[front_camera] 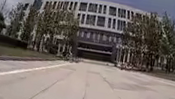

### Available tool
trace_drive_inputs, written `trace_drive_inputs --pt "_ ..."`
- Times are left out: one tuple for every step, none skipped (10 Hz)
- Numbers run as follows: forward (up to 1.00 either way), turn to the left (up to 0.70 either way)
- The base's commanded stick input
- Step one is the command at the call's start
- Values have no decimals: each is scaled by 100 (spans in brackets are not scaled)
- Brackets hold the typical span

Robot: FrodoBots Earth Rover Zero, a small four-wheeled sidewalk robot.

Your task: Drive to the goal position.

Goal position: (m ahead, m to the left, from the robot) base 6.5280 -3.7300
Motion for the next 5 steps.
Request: trace_drive_inputs --pt "50 -43" --pt "50 -49" --pt "50 -49" --pt "50 -49" --pt "50 -49"
